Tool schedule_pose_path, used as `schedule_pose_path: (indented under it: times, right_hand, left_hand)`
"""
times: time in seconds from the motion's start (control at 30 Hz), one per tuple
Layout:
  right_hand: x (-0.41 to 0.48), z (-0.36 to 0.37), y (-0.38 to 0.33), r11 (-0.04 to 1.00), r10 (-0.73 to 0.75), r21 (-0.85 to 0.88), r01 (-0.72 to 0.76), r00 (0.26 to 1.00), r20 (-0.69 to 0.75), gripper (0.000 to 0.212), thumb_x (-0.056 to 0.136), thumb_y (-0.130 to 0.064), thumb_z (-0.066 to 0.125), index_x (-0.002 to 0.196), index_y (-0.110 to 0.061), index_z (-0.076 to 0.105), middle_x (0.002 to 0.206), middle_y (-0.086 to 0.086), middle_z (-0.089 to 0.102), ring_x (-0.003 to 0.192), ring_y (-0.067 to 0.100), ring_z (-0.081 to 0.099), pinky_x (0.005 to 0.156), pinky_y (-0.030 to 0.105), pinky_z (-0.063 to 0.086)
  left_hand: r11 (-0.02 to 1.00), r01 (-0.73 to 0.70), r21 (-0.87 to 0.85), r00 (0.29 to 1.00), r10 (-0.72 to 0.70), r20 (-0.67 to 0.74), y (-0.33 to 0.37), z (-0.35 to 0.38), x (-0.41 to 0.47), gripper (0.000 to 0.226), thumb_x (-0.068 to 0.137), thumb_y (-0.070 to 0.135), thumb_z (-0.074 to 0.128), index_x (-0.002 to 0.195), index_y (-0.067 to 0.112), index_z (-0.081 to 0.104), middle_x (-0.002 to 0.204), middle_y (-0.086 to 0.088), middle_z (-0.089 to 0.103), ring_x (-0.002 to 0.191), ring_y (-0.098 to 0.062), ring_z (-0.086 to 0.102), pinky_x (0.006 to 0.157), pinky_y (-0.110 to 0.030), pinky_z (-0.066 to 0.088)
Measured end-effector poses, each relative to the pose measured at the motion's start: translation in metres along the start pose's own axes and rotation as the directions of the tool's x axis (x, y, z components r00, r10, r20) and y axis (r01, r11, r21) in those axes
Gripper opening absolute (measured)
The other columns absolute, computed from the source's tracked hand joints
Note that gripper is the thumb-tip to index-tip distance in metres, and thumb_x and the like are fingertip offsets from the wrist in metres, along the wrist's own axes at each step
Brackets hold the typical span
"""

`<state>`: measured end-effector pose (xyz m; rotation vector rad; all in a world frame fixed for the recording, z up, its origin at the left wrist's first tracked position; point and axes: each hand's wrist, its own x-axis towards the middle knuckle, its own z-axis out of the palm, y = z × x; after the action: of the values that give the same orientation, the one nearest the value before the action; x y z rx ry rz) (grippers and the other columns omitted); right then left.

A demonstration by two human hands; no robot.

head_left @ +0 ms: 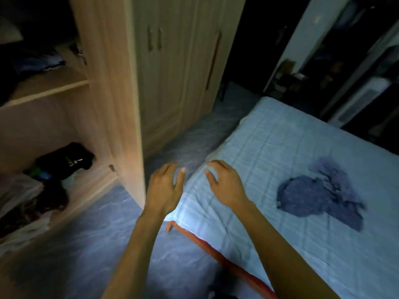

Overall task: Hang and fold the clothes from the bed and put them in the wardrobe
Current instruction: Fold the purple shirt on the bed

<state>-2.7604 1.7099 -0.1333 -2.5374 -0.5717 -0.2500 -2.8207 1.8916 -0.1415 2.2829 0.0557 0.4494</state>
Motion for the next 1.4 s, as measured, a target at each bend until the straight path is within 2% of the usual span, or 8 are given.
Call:
schedule_pose_path:
  times: [0.2, 0.37, 0.47, 0.6, 0.77, 1.0, 1.17, 1.4]
  right_hand:
    - [-0.067, -0.042, 0.057, 0.99, 0.138, 0.027, -0.137, 0.99, -0.04, 0.033, 0.092, -0.03, 0.051, 0.115, -0.01, 0.066, 0.113, 0.009, 0.068, 0.102, 0.024, 0.064, 0.091, 0.036, 0.051]
    - [-0.129, -0.109, 0.137, 0.96, 0.278, 0.036, -0.276, 0.948, -0.156, 0.033, 0.095, -0.028, 0.054, 0.122, -0.01, 0.062, 0.123, 0.008, 0.063, 0.109, 0.022, 0.06, 0.096, 0.032, 0.046]
    - [-0.177, -0.149, 0.194, 0.937, 0.35, 0.052, -0.347, 0.915, -0.199, 0.033, 0.096, -0.031, 0.053, 0.122, -0.012, 0.062, 0.121, 0.007, 0.063, 0.106, 0.02, 0.06, 0.092, 0.031, 0.047]
    - [-0.253, -0.206, 0.274, 0.885, 0.463, 0.071, -0.46, 0.851, -0.249, 0.039, 0.094, -0.036, 0.049, 0.121, -0.012, 0.062, 0.121, 0.007, 0.063, 0.108, 0.023, 0.059, 0.091, 0.033, 0.046]
    - [-0.319, -0.262, 0.352, 0.827, 0.555, 0.125, -0.548, 0.763, -0.331, 0.031, 0.095, -0.029, 0.054, 0.119, -0.011, 0.063, 0.119, 0.007, 0.064, 0.109, 0.023, 0.059, 0.095, 0.032, 0.043]
    - [-0.322, -0.277, 0.419, 0.792, 0.609, 0.216, -0.57, 0.721, -0.331, 0.033, 0.096, -0.028, 0.054, 0.121, -0.01, 0.062, 0.122, 0.007, 0.062, 0.112, 0.022, 0.058, 0.098, 0.034, 0.044]
    - [-0.297, -0.273, 0.467, 0.764, 0.645, 0.213, -0.609, 0.719, -0.257, 0.034, 0.096, -0.031, 0.051, 0.122, -0.012, 0.061, 0.122, 0.005, 0.061, 0.112, 0.02, 0.057, 0.098, 0.033, 0.044]
    - [-0.239, -0.291, 0.557, 0.711, 0.701, 0.128, -0.691, 0.685, -0.199, 0.032, 0.095, -0.029, 0.054, 0.12, -0.011, 0.062, 0.118, 0.006, 0.064, 0.106, 0.022, 0.06, 0.092, 0.031, 0.044]
  left_hand:
    - [0.984, -0.077, -0.16, 0.973, 0.11, 0.205, 0.097, 0.091, -0.023, 0.053, 0.093, 0.046, 0.036, 0.125, 0.012, 0.059, 0.127, -0.006, 0.06, 0.117, -0.022, 0.055, 0.099, -0.016, 0.028]
    - [0.979, -0.071, -0.19, 0.934, 0.132, 0.331, 0.158, 0.174, -0.052, 0.047, 0.097, 0.046, 0.038, 0.13, 0.017, 0.055, 0.134, -0.001, 0.056, 0.121, -0.017, 0.052, 0.103, -0.027, 0.035]
    - [0.967, -0.111, -0.228, 0.909, 0.192, 0.37, 0.209, 0.226, -0.075, 0.05, 0.096, 0.049, 0.039, 0.129, 0.015, 0.055, 0.131, -0.002, 0.057, 0.119, -0.017, 0.053, 0.101, -0.026, 0.037]
    - [0.952, -0.17, -0.255, 0.859, 0.27, 0.434, 0.286, 0.293, -0.111, 0.038, 0.098, 0.036, 0.046, 0.127, 0.015, 0.056, 0.128, -0.002, 0.058, 0.116, -0.017, 0.054, 0.094, -0.019, 0.034]
    - [0.95, -0.239, -0.202, 0.792, 0.311, 0.526, 0.355, 0.36, -0.135, 0.049, 0.092, 0.045, 0.041, 0.125, 0.013, 0.057, 0.124, -0.006, 0.061, 0.112, -0.022, 0.057, 0.092, -0.025, 0.038]
    - [0.939, -0.319, -0.13, 0.739, 0.332, 0.586, 0.392, 0.427, -0.117, 0.041, 0.096, 0.038, 0.048, 0.127, 0.011, 0.056, 0.125, -0.007, 0.061, 0.113, -0.023, 0.057, 0.093, -0.03, 0.041]
    - [0.952, -0.256, -0.165, 0.738, 0.303, 0.604, 0.398, 0.489, -0.08, 0.039, 0.095, 0.03, 0.052, 0.129, 0.011, 0.054, 0.128, -0.006, 0.058, 0.117, -0.022, 0.054, 0.094, -0.026, 0.037]
    - [0.958, -0.211, -0.193, 0.653, 0.285, 0.702, 0.405, 0.593, 0.001, 0.042, 0.096, 0.032, 0.05, 0.132, 0.011, 0.051, 0.13, -0.007, 0.056, 0.116, -0.023, 0.053, 0.096, -0.029, 0.039]
